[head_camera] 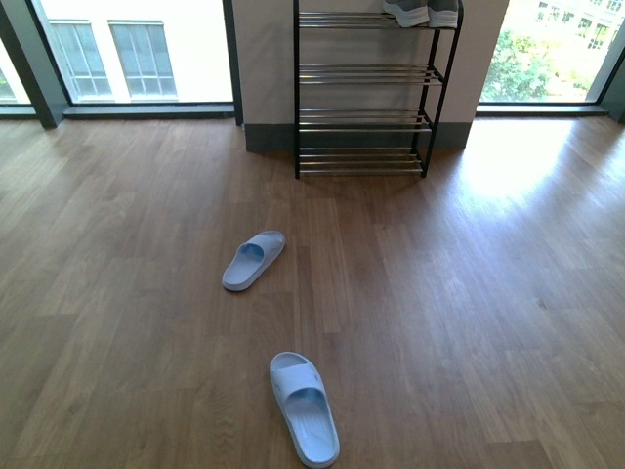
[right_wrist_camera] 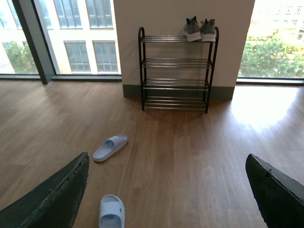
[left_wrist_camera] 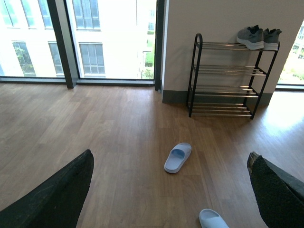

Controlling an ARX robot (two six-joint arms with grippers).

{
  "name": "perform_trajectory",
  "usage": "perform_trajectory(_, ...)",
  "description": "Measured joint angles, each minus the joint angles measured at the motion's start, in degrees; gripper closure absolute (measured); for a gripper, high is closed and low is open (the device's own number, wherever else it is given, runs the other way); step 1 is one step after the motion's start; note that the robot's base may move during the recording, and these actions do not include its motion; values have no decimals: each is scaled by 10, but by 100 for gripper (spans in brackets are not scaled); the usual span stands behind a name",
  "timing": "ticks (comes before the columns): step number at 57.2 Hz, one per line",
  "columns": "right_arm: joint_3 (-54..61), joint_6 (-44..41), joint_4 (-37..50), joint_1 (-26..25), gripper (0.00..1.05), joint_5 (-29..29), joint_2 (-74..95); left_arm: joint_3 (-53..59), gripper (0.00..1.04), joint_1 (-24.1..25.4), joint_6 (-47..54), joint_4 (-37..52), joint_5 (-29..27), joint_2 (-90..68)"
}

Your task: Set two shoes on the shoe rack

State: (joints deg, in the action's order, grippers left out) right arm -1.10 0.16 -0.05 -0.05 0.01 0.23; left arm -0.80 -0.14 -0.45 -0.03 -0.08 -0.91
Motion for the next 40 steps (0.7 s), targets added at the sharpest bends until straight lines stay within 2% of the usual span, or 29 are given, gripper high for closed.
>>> perform_trajectory(40,0,0,0,0,9,0,0,0,9,0,0,0,0,0)
